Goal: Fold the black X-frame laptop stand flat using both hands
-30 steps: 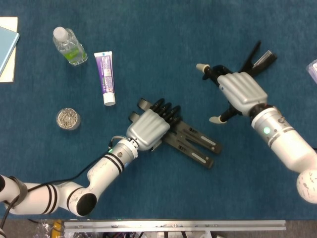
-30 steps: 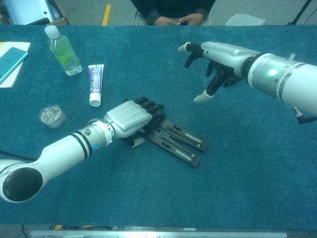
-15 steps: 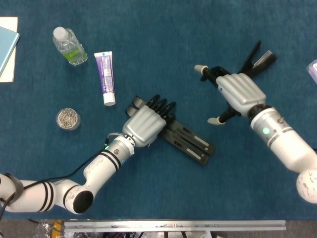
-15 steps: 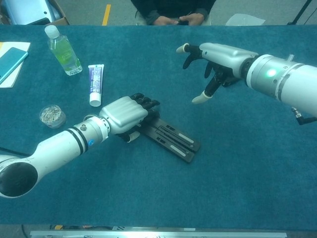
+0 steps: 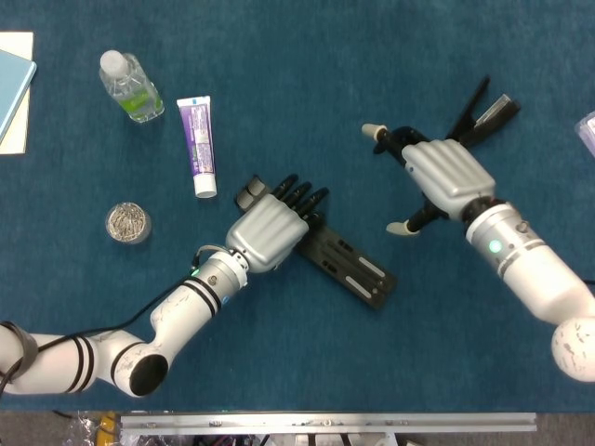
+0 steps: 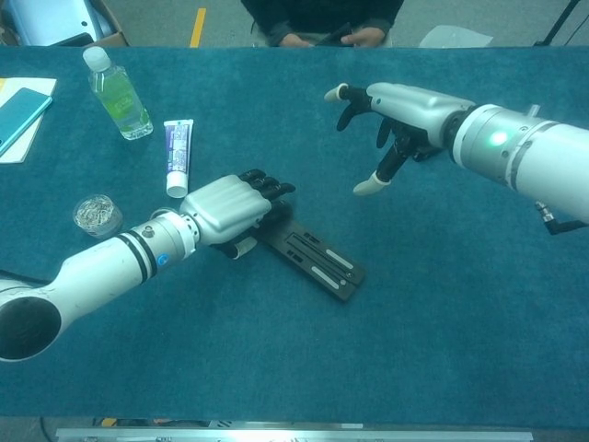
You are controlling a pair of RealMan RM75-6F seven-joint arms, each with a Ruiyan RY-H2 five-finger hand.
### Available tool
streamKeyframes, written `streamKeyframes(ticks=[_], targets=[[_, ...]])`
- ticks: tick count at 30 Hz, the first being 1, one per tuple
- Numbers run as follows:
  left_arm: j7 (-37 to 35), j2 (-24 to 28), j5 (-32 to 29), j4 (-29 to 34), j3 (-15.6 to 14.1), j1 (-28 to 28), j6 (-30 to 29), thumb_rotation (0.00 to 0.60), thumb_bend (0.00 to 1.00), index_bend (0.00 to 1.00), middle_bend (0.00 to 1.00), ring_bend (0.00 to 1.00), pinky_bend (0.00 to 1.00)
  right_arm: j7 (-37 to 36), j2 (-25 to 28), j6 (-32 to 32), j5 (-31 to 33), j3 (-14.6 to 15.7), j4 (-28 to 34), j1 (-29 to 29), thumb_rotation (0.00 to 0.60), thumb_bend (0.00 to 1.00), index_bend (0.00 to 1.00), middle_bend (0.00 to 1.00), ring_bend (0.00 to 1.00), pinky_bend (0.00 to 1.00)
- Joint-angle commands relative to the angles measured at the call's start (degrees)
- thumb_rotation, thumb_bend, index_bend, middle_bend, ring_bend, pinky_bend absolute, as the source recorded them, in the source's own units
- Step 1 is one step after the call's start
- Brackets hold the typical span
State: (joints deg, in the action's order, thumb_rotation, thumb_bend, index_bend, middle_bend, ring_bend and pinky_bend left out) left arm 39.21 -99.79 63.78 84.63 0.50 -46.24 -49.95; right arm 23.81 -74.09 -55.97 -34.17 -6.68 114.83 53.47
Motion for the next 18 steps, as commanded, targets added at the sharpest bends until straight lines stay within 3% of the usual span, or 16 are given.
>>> streamKeyframes(ticks=[1, 6, 9, 13, 15, 18], targets=[[-0.5, 0.0, 0.3, -0.1, 0.1, -0.1, 0.0, 0.6, 0.55, 0.32, 0.0, 0.0, 0.0, 0.0, -0.1, -0.1, 0.1, 0.0, -0.1, 0.1, 0.6, 0.0, 0.0, 0.22, 0.1, 0.34], [-1.3, 0.3, 0.7, -0.2, 0.2, -0.2, 0.0, 0.6, 0.55, 0.31, 0.0, 0.0, 0.0, 0.1, -0.1, -0.2, 0.2, 0.0, 0.0, 0.1, 0.6, 0.0, 0.0, 0.22, 0.1, 0.34], [-1.1, 0.8, 0.4, 0.1, 0.3, -0.2, -0.2, 0.6, 0.54, 0.18, 0.0, 0.0, 0.0, -0.3, 0.2, -0.4, 0.0, -0.1, 0.2, -0.1, 0.6, 0.0, 0.0, 0.22, 0.1, 0.34], [-0.3, 1.8, -1.1, 1.3, 0.7, -0.3, -0.4, 0.589, 0.42, 0.01, 0.0, 0.0, 0.0, -0.7, 0.8, -0.5, -0.8, 0.0, 0.5, -0.5, 0.6, 0.0, 0.0, 0.22, 0.1, 0.34], [-0.5, 2.5, -1.3, 2.0, 0.9, -0.3, -0.7, 0.552, 0.4, 0.0, 0.0, 0.0, 0.0, -1.0, 1.2, -0.6, -1.3, 0.0, 0.7, -0.8, 0.6, 0.0, 0.0, 0.22, 0.11, 0.34], [-0.6, 3.8, -1.2, 3.0, 0.8, -0.1, -1.3, 0.544, 0.4, 0.0, 0.0, 0.0, 0.0, -1.7, 2.0, -0.8, -2.0, 0.0, 1.0, -1.4, 0.6, 0.0, 0.0, 0.22, 0.11, 0.33]])
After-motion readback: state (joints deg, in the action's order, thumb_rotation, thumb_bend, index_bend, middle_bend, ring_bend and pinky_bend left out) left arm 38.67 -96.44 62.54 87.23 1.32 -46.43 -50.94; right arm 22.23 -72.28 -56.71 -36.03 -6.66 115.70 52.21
